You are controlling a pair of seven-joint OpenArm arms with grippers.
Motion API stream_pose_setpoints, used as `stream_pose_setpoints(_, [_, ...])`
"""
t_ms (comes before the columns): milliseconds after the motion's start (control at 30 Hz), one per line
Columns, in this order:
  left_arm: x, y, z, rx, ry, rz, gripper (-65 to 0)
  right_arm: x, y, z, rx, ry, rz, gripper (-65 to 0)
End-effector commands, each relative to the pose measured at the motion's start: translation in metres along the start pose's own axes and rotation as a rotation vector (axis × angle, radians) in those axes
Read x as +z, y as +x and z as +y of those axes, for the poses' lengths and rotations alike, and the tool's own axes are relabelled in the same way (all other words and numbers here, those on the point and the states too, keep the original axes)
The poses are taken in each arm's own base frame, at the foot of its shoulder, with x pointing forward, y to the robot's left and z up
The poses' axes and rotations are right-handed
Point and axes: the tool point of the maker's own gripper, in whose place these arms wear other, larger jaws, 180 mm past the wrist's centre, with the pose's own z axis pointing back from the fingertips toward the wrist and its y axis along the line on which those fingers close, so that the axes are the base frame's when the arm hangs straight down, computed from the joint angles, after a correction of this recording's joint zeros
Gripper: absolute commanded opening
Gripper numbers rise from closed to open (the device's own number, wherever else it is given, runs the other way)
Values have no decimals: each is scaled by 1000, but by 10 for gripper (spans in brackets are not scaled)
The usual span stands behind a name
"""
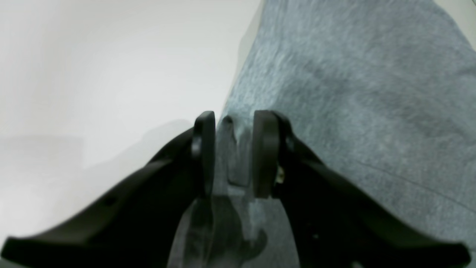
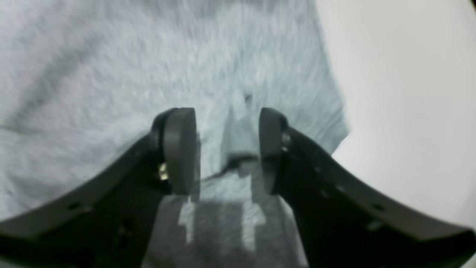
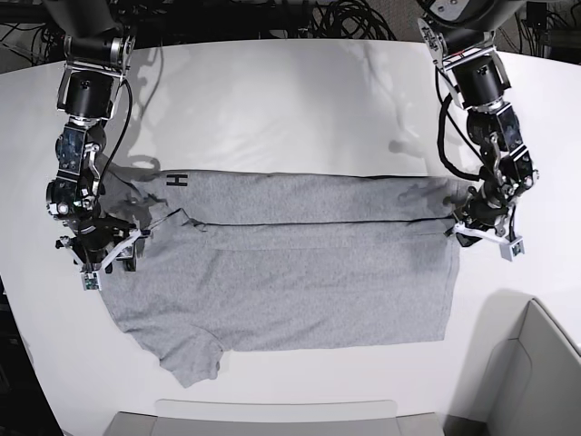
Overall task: Fold the T-shirt properly
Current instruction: 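Lower the folded edge onto the shirt and release both grippers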
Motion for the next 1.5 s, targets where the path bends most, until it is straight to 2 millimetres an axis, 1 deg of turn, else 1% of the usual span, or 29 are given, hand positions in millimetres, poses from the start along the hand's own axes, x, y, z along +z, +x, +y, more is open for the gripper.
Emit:
stream_pose_setpoints(0, [7,28,-5,-18,-11,-77,-467,10,33,-14,7,-29,-99,-370])
stream_pose_setpoints(67, [11,31,-8,-25,-14,-71,-467,19,44,-15,17,-40,-137,-370])
stream_pose_setpoints(133, [13,26,-9,-30,-16,-31,-467,28,43,-15,31,-50,-129,-370])
stream_pose_setpoints(200, [15,23,-10,-34,-17,-8,-467,38,38,-21,37,-73,-87,-369])
stream_pose_setpoints(267, [19,13,-4,-43,-6,10,-467,53,25,-31,21,-108,-42,-369])
stream_pose_setpoints(333, [27,10,-2,-61,0,1,-467,66,9,-30,23,-91,-3,-368])
stream_pose_setpoints(400, [36,7,-2,-84,5,-6,-467,82,-11,-33,17,-61,32,-368])
stream_pose_setpoints(433, [39,3,-1,-97,8,-1,-467,87,-23,-34,7,-47,53,-368])
stream_pose_setpoints(533, [48,-6,2,-109,14,-2,-467,99,-49,-43,-14,-58,103,-368])
stream_pose_setpoints(600, [52,-10,4,-115,20,1,-467,104,-60,-48,-32,-71,120,-368])
stream_pose_setpoints(667, [55,-14,6,-121,25,5,-467,109,-65,-56,-51,-90,124,-369])
stream_pose_setpoints(767, [55,-15,5,-125,22,8,-467,109,-82,-68,-101,-108,156,-369])
stream_pose_setpoints(867, [55,-16,3,-125,19,9,-467,104,-98,-80,-152,-113,192,-369])
stream_pose_setpoints(933, [55,-16,3,-125,19,9,-467,98,-114,-78,-189,-91,231,-369])
stream_pose_setpoints(967, [55,-16,3,-125,19,9,-467,95,-118,-77,-184,-70,243,-369])
stream_pose_setpoints(1067, [55,-15,5,-123,22,8,-467,85,-127,-62,-184,16,265,-369])
stream_pose_setpoints(1167, [55,-16,6,-120,24,9,-465,81,-134,-57,-195,41,282,-370])
stream_pose_setpoints(1233, [53,-20,7,-117,22,21,-461,80,-134,-55,-192,48,284,-370])
stream_pose_setpoints(1300, [50,-26,7,-91,10,37,-440,80,-132,-53,-177,64,279,-370])
stream_pose_setpoints(1400, [49,-26,-2,-24,-56,31,-403,81,-133,-55,-177,61,281,-370])
stream_pose_setpoints(1467, [49,-25,-8,17,-98,26,-391,81,-132,-55,-174,59,280,-370])
